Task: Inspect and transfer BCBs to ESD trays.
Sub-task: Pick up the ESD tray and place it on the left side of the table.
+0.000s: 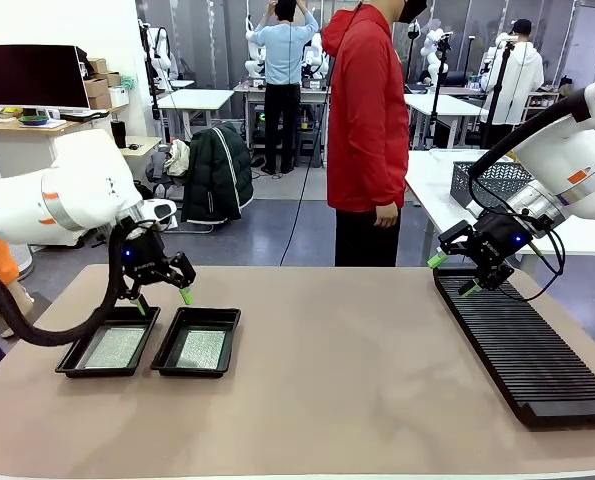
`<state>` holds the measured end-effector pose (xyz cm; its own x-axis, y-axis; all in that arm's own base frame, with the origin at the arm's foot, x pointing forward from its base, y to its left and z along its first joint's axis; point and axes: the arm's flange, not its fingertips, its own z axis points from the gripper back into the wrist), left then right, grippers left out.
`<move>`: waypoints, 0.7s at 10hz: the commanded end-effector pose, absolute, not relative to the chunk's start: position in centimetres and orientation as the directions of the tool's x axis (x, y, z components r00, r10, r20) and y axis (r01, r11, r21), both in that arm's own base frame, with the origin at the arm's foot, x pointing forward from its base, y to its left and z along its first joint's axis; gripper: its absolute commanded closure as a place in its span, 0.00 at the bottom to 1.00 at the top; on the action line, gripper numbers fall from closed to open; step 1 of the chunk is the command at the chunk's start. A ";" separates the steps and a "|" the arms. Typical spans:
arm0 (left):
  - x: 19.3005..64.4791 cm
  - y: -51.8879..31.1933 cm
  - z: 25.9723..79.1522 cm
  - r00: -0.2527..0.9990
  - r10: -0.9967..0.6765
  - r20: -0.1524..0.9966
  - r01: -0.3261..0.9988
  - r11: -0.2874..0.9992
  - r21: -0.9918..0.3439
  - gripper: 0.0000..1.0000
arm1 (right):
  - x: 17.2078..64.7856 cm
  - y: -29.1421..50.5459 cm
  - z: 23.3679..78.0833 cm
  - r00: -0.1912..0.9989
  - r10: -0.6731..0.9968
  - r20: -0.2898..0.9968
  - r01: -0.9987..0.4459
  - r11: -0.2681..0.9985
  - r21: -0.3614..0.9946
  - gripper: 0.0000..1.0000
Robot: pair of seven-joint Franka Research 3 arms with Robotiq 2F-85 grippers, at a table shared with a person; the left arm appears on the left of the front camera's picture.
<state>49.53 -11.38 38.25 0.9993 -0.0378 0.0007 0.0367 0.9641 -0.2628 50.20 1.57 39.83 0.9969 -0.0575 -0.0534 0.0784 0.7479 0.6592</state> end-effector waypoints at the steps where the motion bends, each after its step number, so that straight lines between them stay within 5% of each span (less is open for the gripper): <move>1: 48.8 -12.0 41.0 0.997 -0.060 -0.050 0.049 0.980 -0.191 0.00 | 49.9 1.6 40.0 0.996 -0.062 -0.060 0.086 0.753 0.652 0.00; 7: 47.1 -14.0 46.7 0.989 -0.113 -0.090 0.108 0.992 -0.063 0.00 | 49.9 1.6 40.0 0.996 -0.062 -0.060 0.086 0.753 0.652 0.00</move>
<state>47.06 -13.76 46.42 0.9871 -0.1356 -0.0850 0.1268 0.9866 -0.1023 50.20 1.57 39.83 0.9969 -0.0575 -0.0534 0.0784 0.7479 0.6592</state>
